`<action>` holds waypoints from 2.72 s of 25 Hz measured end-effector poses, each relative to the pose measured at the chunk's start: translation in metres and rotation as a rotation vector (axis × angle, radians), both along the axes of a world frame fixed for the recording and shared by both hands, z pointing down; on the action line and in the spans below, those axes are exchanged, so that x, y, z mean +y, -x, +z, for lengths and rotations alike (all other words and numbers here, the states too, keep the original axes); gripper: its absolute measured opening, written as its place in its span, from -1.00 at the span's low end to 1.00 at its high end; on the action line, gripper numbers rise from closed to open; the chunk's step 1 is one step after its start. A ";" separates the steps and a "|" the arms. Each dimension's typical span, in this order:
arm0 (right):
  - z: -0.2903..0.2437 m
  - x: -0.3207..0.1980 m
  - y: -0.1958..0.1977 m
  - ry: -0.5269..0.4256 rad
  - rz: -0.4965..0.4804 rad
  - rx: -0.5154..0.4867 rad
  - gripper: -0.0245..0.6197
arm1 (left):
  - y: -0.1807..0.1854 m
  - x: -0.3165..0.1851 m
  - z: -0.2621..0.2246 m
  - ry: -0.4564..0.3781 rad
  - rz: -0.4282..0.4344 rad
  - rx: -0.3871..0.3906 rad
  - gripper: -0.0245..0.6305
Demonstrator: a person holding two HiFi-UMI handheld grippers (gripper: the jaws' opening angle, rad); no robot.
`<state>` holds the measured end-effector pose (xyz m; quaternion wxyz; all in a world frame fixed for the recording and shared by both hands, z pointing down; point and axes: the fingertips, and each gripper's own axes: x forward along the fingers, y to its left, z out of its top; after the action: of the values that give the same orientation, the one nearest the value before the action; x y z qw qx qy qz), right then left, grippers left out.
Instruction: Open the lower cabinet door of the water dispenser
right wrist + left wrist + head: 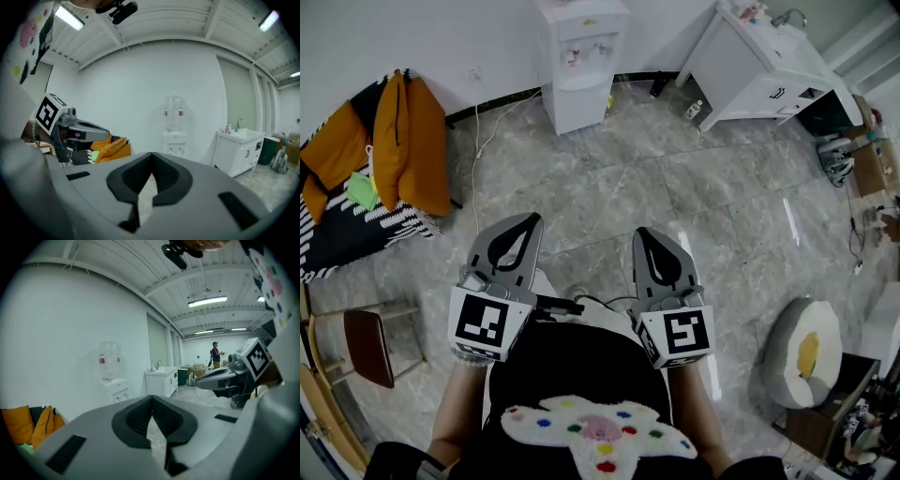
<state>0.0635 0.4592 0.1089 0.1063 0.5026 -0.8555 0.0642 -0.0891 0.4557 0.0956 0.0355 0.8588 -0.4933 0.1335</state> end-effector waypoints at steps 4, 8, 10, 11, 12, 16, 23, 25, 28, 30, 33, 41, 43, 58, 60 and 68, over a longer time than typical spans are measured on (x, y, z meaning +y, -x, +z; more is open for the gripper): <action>-0.002 0.002 -0.001 -0.005 -0.004 -0.025 -0.91 | -0.001 0.002 -0.001 -0.001 -0.003 -0.006 -0.89; 0.001 0.004 -0.004 0.002 0.004 -0.021 -0.91 | -0.004 0.005 -0.001 0.000 0.003 -0.012 -0.89; 0.003 0.005 -0.005 0.005 0.011 -0.023 -0.91 | -0.006 0.006 -0.001 0.001 0.012 -0.015 -0.89; 0.004 0.005 -0.005 0.008 0.016 -0.023 -0.91 | -0.007 0.005 -0.001 -0.001 0.019 -0.015 -0.89; 0.005 0.005 -0.006 0.012 0.021 -0.021 -0.91 | -0.008 0.003 -0.002 -0.007 0.026 -0.014 -0.89; 0.008 0.002 -0.010 0.027 0.050 -0.011 -0.91 | -0.013 -0.006 -0.003 -0.014 0.053 -0.008 -0.89; 0.017 -0.015 -0.019 0.050 0.105 0.019 -0.91 | -0.025 -0.033 0.007 0.004 0.113 0.004 -0.89; 0.015 -0.023 -0.023 0.052 0.117 0.020 -0.91 | -0.030 -0.043 0.008 0.011 0.129 0.003 -0.89; 0.018 -0.038 -0.029 0.059 0.136 0.029 -0.91 | -0.035 -0.059 0.014 0.030 0.144 0.000 -0.89; 0.023 -0.049 -0.032 0.068 0.146 0.028 -0.91 | -0.040 -0.073 0.013 0.018 0.157 0.006 -0.89; 0.025 -0.072 -0.034 0.082 0.152 0.027 -0.91 | -0.042 -0.096 0.016 0.028 0.159 0.003 -0.89; 0.022 -0.146 -0.026 0.101 0.155 0.034 -0.91 | -0.036 -0.168 0.019 0.060 0.168 0.000 -0.89; 0.020 -0.166 -0.025 0.103 0.163 0.035 -0.91 | -0.037 -0.190 0.013 0.043 0.175 0.011 -0.89; 0.011 -0.289 -0.012 0.107 0.236 0.058 -0.91 | -0.008 -0.324 0.009 0.040 0.203 -0.004 -0.89; 0.009 -0.301 -0.011 0.096 0.244 0.060 -0.91 | -0.008 -0.335 0.006 0.020 0.221 -0.012 -0.89; 0.012 -0.337 0.001 0.077 0.252 0.062 -0.91 | 0.003 -0.373 0.010 0.021 0.220 -0.010 -0.89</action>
<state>0.0628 0.1219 0.1206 0.1432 0.6033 -0.7788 0.0944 -0.0924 0.0830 0.1056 0.0273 0.9067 -0.3947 0.1460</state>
